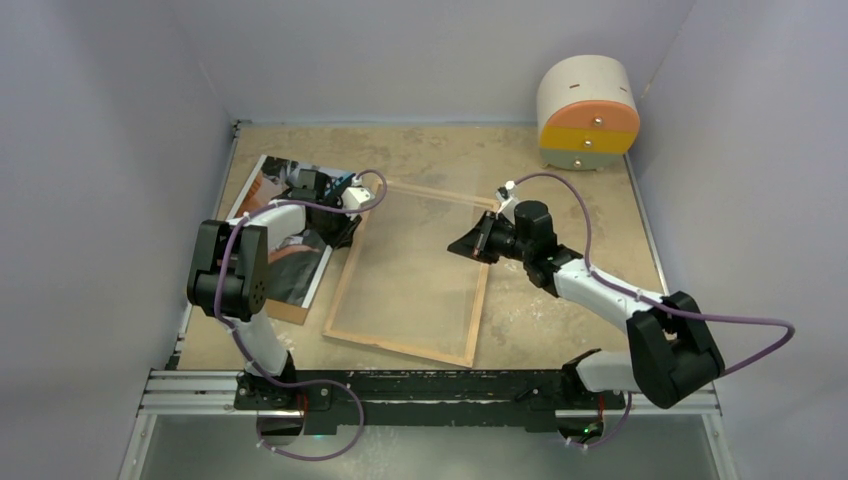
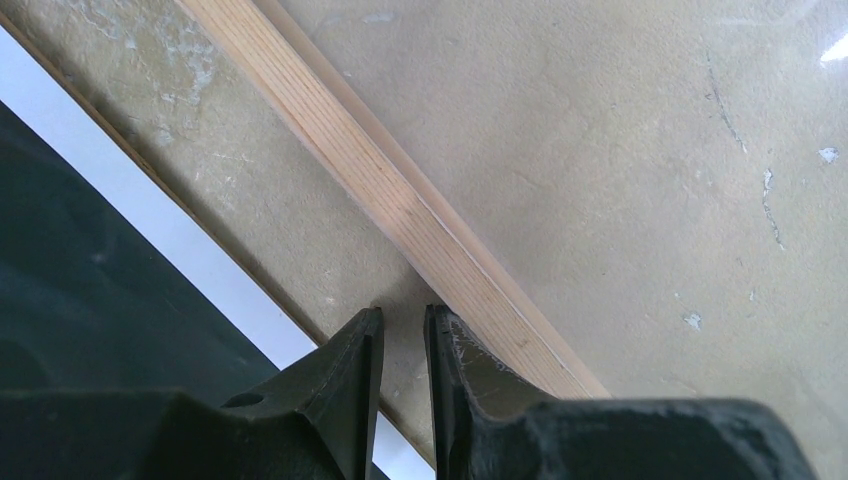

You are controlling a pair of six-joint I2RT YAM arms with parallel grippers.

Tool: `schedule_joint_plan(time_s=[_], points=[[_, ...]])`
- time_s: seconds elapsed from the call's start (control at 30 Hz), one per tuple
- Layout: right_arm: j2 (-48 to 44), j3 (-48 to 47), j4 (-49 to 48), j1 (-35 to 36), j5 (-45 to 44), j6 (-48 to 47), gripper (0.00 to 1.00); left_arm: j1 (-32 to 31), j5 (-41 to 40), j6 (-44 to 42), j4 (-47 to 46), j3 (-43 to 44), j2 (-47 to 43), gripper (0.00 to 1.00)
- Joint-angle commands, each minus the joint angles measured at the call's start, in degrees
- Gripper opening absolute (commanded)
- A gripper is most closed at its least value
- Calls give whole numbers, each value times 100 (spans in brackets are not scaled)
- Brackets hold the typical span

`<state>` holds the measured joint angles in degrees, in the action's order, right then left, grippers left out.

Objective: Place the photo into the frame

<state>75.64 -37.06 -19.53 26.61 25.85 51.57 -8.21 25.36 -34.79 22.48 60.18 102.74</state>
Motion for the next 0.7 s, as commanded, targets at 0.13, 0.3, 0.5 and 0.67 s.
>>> schedule_joint_plan(time_s=[0.13, 0.3, 0.5, 0.67], points=[[271, -112, -54, 20, -22, -33, 0, -111, 329, 128, 1162, -374, 497, 25], [420, -101, 272, 20, -79, -82, 16, -111, 305, 101, 1159, -375, 515, 25], [451, -282, 583, 15, -226, -233, 21, -111, 285, 101, 1146, -372, 537, 24], [398, -236, 369, 11, -163, -248, 21, -116, 298, 115, 1136, -385, 549, 24]])
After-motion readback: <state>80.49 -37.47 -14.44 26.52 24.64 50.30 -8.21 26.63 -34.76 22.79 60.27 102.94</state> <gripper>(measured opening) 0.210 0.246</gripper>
